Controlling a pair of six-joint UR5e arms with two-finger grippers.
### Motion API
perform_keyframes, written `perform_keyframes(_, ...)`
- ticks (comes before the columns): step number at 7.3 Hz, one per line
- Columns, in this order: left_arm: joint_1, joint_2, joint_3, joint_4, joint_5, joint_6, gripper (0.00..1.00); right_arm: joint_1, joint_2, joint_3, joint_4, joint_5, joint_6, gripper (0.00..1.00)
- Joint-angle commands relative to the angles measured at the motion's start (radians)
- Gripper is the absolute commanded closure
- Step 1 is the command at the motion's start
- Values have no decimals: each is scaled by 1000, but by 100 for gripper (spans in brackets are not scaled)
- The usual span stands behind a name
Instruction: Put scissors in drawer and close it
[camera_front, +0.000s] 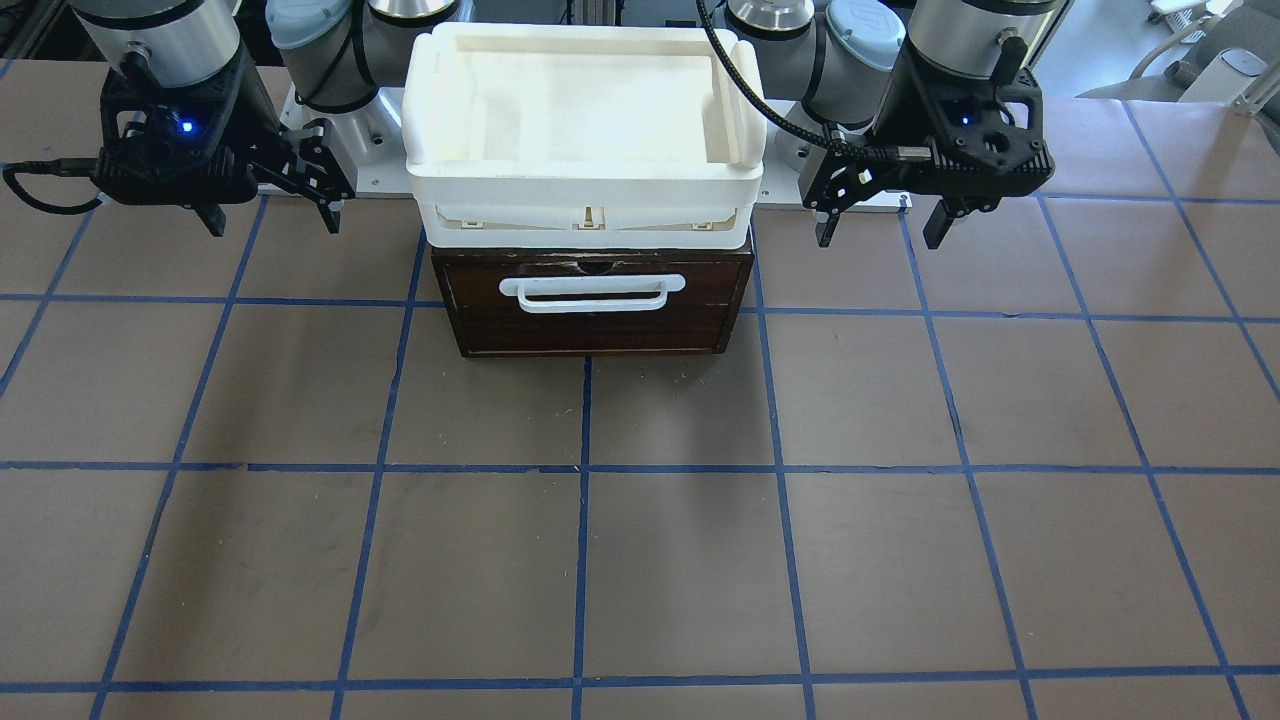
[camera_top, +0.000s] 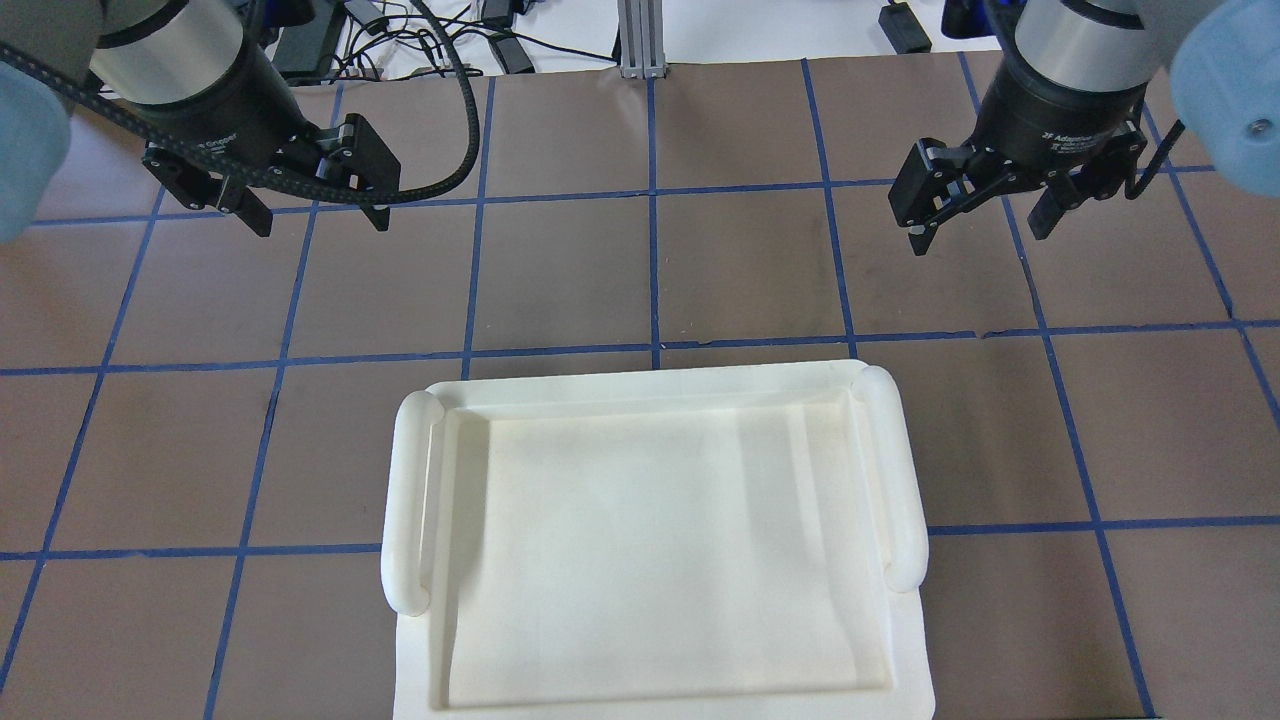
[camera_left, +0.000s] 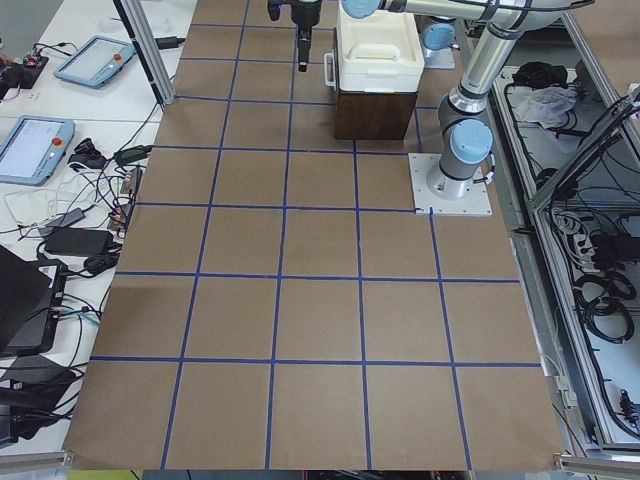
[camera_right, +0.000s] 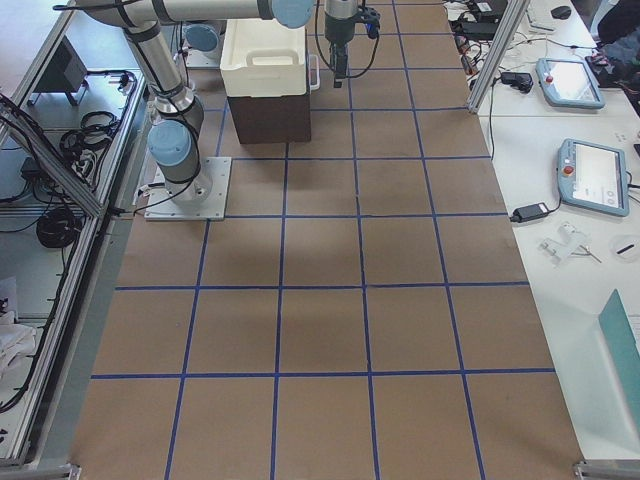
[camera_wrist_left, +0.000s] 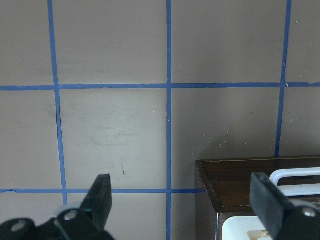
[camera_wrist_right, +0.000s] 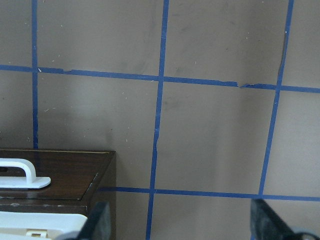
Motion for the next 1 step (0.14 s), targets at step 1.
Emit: perform_keyframes(1,0,0,0,0,0,-1,0,0,1,0,-1,-9,-2,0)
